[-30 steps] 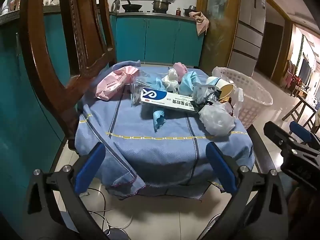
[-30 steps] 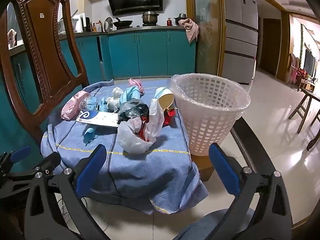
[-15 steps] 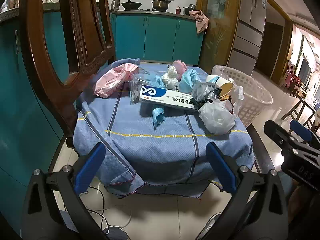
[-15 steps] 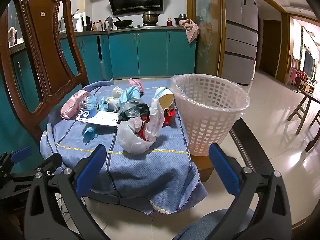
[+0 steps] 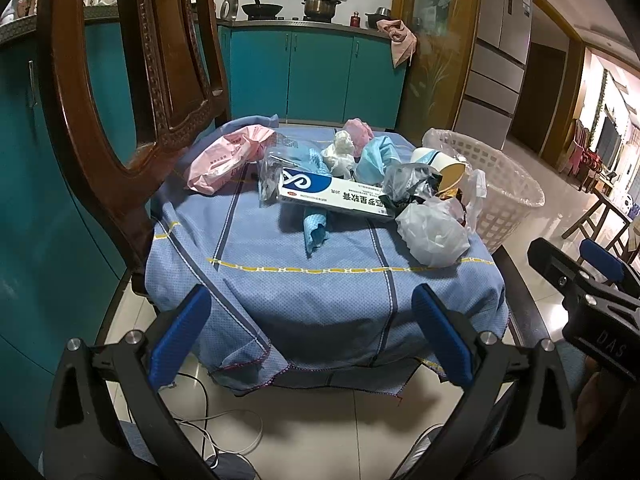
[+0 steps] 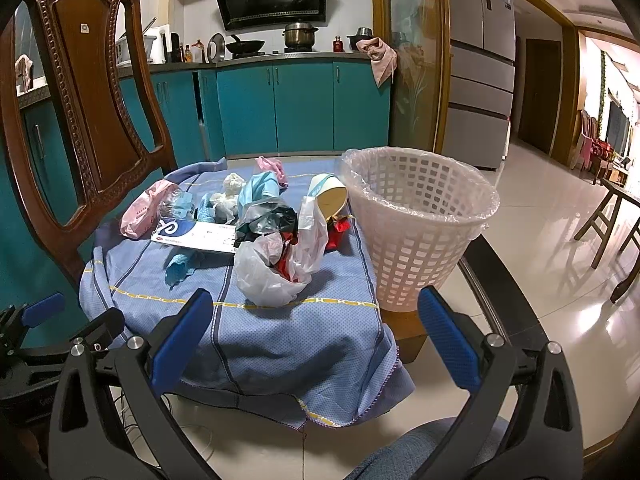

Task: Collect trash

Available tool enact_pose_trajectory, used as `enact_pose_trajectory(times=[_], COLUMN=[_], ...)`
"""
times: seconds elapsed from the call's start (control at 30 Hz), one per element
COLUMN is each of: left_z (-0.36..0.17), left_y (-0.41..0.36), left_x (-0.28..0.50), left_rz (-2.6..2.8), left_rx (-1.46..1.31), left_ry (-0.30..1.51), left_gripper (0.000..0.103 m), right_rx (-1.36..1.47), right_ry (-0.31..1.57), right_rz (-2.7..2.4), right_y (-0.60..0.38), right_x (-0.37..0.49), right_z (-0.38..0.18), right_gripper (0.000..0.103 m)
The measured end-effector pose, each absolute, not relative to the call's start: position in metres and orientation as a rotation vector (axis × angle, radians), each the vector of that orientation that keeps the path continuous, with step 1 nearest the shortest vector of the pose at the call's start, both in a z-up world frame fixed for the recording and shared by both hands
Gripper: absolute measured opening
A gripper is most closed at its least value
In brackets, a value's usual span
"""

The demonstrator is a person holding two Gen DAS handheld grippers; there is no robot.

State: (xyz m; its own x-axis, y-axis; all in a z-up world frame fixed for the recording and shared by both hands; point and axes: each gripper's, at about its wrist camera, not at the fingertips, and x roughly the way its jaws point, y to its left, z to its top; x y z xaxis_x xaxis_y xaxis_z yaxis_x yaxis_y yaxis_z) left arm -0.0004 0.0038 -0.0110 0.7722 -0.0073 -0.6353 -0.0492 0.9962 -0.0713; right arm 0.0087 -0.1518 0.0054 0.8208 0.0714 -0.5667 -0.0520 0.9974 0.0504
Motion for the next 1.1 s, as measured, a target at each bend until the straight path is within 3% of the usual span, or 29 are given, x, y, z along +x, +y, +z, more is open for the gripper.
enact_pose_trajectory(times=[1.1], left_z=[-0.0111], left_y=[0.0019], left_x=[-0.0021], left_rz=[0.015], left_rx=[-0.086], left_ry=[0.701], left_gripper=[0.1], right_rx=[0.033], right_ry=[0.603], right_rz=[0.065], right_y=[-0.1527], right_x=[0.009], right_z=[0.0051], right_gripper=[0.1])
